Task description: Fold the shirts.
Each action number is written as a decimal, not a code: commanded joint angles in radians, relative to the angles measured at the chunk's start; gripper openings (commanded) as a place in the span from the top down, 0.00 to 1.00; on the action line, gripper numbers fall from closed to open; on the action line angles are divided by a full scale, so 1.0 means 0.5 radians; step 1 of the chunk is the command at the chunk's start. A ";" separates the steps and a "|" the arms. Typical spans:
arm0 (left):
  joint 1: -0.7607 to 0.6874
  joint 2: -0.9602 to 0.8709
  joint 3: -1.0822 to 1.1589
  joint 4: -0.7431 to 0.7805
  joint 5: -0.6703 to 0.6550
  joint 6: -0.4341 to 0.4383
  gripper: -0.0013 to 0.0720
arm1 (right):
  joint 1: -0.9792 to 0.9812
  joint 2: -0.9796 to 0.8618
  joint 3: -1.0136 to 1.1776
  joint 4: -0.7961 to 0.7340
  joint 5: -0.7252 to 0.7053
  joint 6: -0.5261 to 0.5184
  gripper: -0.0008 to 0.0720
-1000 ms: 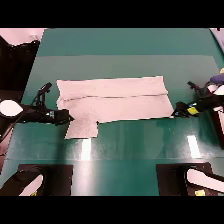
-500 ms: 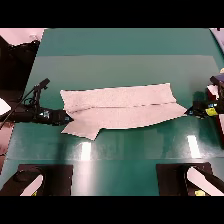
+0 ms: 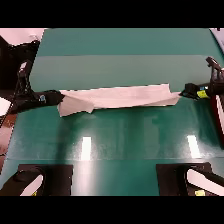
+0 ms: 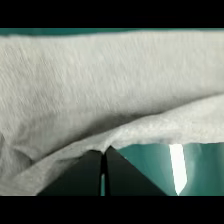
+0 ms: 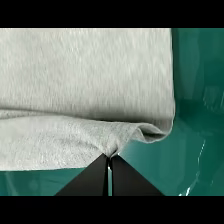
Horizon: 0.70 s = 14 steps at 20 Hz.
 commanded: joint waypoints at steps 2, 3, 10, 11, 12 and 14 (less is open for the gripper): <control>0.002 -0.103 -0.003 0.095 0.316 0.001 0.96 | 0.171 -0.363 0.290 -0.002 -0.117 0.018 0.97; 0.002 -0.151 -0.002 0.097 0.349 0.001 0.96 | 0.199 -0.443 0.349 -0.002 -0.146 0.018 0.97; 0.002 -0.450 -0.002 0.096 0.730 -0.014 0.96 | 0.339 -0.877 0.723 -0.001 -0.233 0.018 0.97; 0.002 -0.459 -0.002 0.096 0.758 -0.014 0.96 | 0.343 -0.916 0.753 -0.002 -0.243 0.018 0.97; 0.002 -0.469 -0.002 0.096 0.784 -0.014 0.96 | 0.343 -0.947 0.774 0.000 -0.255 0.018 0.97; 0.019 -0.470 -0.002 0.098 0.788 -0.056 0.93 | 0.343 -0.984 0.800 0.002 -0.281 0.047 0.95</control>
